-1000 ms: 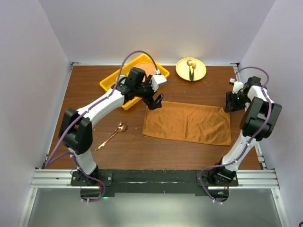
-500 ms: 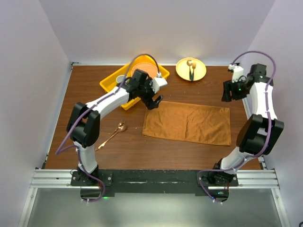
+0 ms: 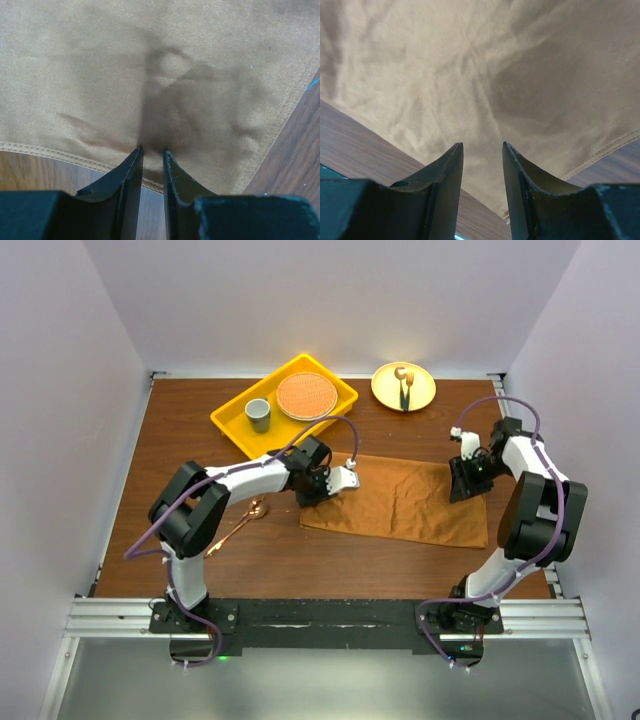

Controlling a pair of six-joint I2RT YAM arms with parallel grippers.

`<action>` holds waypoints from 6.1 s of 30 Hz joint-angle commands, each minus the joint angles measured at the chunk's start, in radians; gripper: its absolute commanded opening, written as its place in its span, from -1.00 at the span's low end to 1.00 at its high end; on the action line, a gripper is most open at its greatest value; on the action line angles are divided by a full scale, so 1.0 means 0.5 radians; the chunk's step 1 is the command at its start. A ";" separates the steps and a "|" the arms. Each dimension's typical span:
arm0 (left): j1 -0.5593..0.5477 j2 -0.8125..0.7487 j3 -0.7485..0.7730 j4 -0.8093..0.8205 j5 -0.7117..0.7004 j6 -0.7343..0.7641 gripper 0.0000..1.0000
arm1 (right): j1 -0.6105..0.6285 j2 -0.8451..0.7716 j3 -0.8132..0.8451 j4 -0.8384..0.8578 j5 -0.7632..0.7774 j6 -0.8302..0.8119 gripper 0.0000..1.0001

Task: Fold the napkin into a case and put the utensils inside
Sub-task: Smooth out the rectangle-folded napkin at the center of the board.

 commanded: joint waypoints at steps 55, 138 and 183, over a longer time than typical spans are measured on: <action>0.178 -0.363 -0.670 2.687 0.539 -2.937 1.00 | 0.521 -0.382 -0.427 2.132 -1.045 2.463 0.97; 0.190 0.371 -0.670 2.537 -0.051 -3.355 1.00 | -0.439 1.140 0.524 1.118 -1.259 1.347 0.95; -0.218 -0.488 -1.149 2.845 -0.830 0.730 -0.43 | 0.500 0.287 -0.124 1.339 -0.910 1.697 0.87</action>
